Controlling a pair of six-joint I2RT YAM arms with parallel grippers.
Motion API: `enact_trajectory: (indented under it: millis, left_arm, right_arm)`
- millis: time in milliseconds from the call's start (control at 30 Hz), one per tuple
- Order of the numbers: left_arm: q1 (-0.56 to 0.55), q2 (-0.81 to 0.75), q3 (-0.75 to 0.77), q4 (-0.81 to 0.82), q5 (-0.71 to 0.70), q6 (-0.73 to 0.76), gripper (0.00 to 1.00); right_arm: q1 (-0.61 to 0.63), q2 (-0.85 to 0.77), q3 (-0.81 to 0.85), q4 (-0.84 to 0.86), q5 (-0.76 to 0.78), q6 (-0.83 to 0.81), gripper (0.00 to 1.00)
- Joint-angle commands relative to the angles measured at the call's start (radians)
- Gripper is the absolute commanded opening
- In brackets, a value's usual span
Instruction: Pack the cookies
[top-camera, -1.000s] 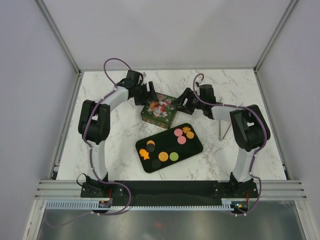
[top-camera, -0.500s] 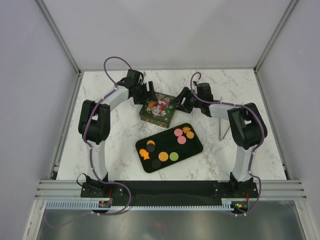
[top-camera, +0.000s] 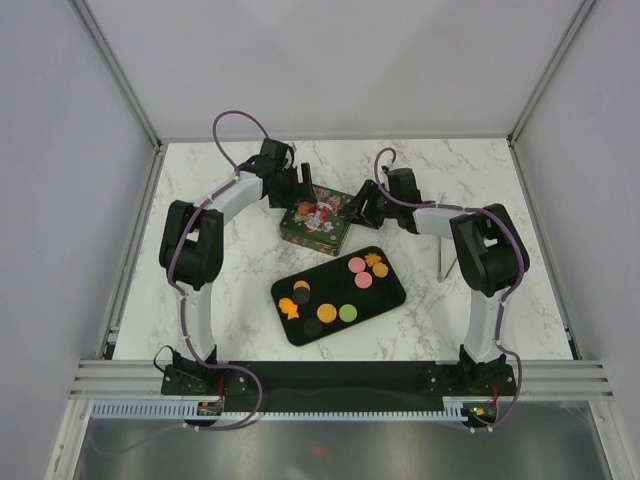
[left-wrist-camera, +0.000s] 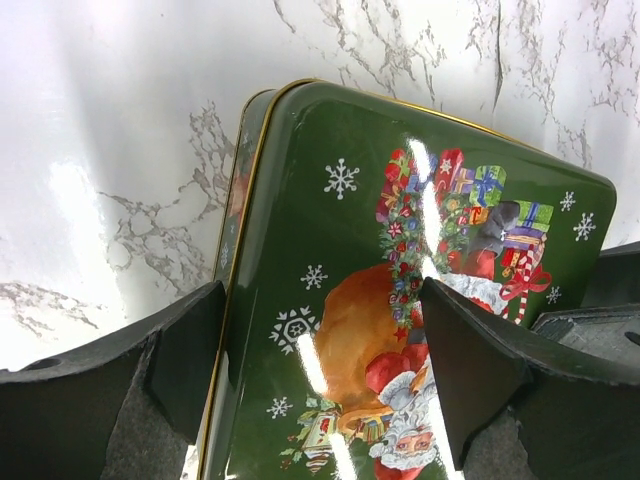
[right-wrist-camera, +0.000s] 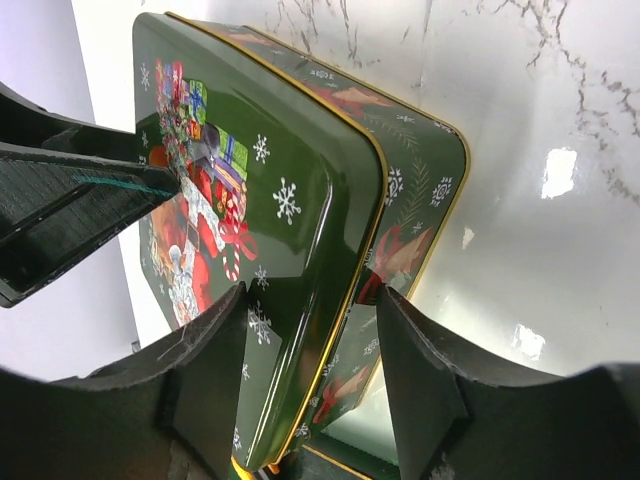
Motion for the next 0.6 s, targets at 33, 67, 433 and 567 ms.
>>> enact_trajectory:
  millis: [33, 67, 433, 567]
  left_arm:
    - [-0.042, 0.019, 0.006, -0.076, -0.073, 0.04, 0.86]
    - [-0.044, 0.018, -0.005, -0.076, -0.09, 0.037, 0.86]
    - [-0.05, 0.012, -0.048, -0.081, -0.158, -0.05, 0.86]
    - [-0.048, 0.015, -0.053, -0.079, -0.167, -0.061, 0.86]
  right_arm:
    - [0.039, 0.043, 0.03, -0.06, 0.069, -0.066, 0.52]
    - [0.045, 0.048, 0.033, -0.06, 0.073, -0.069, 0.51]
    - [0.07, -0.029, 0.015, -0.1, 0.053, -0.169, 0.74]
    - [0.057, -0.066, -0.06, -0.075, -0.002, -0.163, 0.77]
